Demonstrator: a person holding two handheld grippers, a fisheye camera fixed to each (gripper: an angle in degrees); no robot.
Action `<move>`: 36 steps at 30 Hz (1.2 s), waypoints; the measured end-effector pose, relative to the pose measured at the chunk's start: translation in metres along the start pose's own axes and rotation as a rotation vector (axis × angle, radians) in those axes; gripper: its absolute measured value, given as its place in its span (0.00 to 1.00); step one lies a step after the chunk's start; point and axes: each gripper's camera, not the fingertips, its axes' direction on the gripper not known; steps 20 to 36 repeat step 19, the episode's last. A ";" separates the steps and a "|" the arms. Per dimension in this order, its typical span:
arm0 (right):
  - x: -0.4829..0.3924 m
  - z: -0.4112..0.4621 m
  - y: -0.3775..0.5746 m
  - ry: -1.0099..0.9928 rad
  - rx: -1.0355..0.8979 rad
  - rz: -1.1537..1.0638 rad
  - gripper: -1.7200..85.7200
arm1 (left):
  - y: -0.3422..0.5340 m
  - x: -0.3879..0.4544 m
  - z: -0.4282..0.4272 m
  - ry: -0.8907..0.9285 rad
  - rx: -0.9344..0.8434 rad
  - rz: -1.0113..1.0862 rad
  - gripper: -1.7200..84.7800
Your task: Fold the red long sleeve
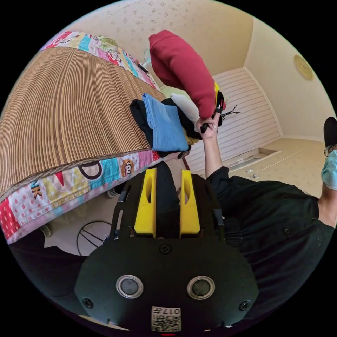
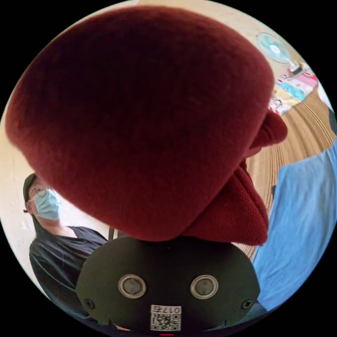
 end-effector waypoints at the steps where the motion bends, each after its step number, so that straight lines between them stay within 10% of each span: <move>1: 0.021 -0.019 0.014 0.084 0.049 0.063 0.20 | 0.000 -0.007 0.000 -0.009 0.008 -0.027 0.14; 5: 0.087 -0.082 0.109 0.501 0.209 0.370 0.18 | 0.004 -0.031 -0.012 -0.118 0.051 -0.124 0.15; 19: 0.012 -0.094 0.185 0.723 0.325 0.259 0.15 | -0.060 -0.178 -0.312 -1.136 0.566 -0.610 0.21; 36: 0.012 -0.094 0.185 0.723 0.325 0.259 0.15 | -0.060 -0.178 -0.312 -1.136 0.566 -0.610 0.21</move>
